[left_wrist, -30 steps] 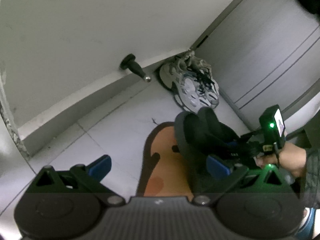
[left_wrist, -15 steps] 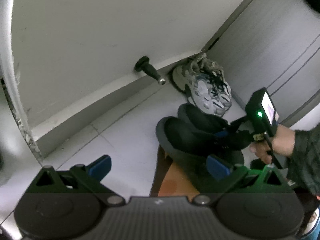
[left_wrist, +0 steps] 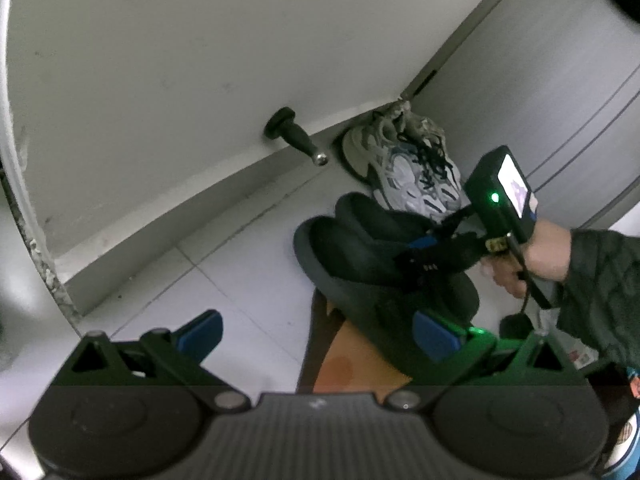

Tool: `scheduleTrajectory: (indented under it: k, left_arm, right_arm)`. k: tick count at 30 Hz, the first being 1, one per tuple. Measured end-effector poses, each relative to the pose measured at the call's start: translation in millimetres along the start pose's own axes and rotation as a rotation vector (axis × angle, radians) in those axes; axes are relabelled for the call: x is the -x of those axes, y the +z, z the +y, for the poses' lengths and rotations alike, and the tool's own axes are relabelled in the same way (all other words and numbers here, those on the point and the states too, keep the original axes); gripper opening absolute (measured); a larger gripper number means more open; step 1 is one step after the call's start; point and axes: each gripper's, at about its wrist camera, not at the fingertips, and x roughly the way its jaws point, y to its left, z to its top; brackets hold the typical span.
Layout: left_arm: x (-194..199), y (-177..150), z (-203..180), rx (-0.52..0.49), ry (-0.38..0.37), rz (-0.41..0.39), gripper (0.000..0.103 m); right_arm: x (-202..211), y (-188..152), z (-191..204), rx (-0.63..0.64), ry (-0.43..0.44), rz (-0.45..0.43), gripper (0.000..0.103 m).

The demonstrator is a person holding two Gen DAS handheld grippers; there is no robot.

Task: Organize scattered shoes
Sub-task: 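Carry the black clogs with the right gripper toward the lined-up sneakers, then lower the black strap clogs beside the grey sneakers with the right gripper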

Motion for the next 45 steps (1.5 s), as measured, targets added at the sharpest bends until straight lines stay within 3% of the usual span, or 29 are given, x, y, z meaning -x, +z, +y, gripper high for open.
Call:
scheduleTrajectory:
  k: [8, 16, 21, 23, 25, 28, 31, 43, 44, 45]
  left_arm:
    - [-4.2, -0.3, 1.0, -0.001, 0.015, 0.007, 0.103]
    - [-6.5, -1.3, -0.4, -0.01, 0.02, 0.007, 0.103]
    - [-6.2, -0.2, 3.3, 0.012, 0.017, 0.008, 0.103]
    - [-6.0, -0.1, 4.5, 0.019, 0.013, 0.007, 0.103]
    - [-7.2, 0.0, 4.8, 0.02, 0.012, 0.012, 0.103]
    - [-8.6, -0.4, 4.2, 0.016, 0.008, 0.019, 0.103]
    - [-9.6, -0.4, 3.9, 0.013, 0.005, 0.025, 0.103]
    - [-13.0, 0.2, 5.8, 0.013, 0.011, 0.028, 0.103]
    - [-12.8, 0.4, 5.3, 0.012, 0.012, 0.029, 0.103]
    - [-12.6, 0.6, 5.0, 0.012, 0.014, 0.029, 0.103]
  right_arm:
    - [-5.4, 27.7, -7.5, 0.009, -0.022, -0.036, 0.017]
    - [-5.9, 50.4, -6.6, 0.018, -0.037, -0.089, 0.007]
    - [-4.9, 60.8, -10.1, -0.007, -0.018, -0.05, 0.007]
    - [-4.0, 62.6, -17.7, -0.045, -0.005, -0.033, 0.014]
    - [-4.6, 63.9, -26.3, -0.091, 0.013, -0.009, 0.033]
    - [-11.8, 63.5, -36.7, -0.127, 0.021, 0.062, 0.051]
    - [-15.4, 57.8, -46.9, -0.19, 0.042, 0.085, 0.059]
    - [-25.8, 57.2, -50.9, -0.221, 0.09, 0.172, 0.065]
    - [-28.3, 59.5, -51.1, -0.215, 0.094, 0.184, 0.064]
    - [-31.1, 61.9, -51.2, -0.208, 0.1, 0.195, 0.056]
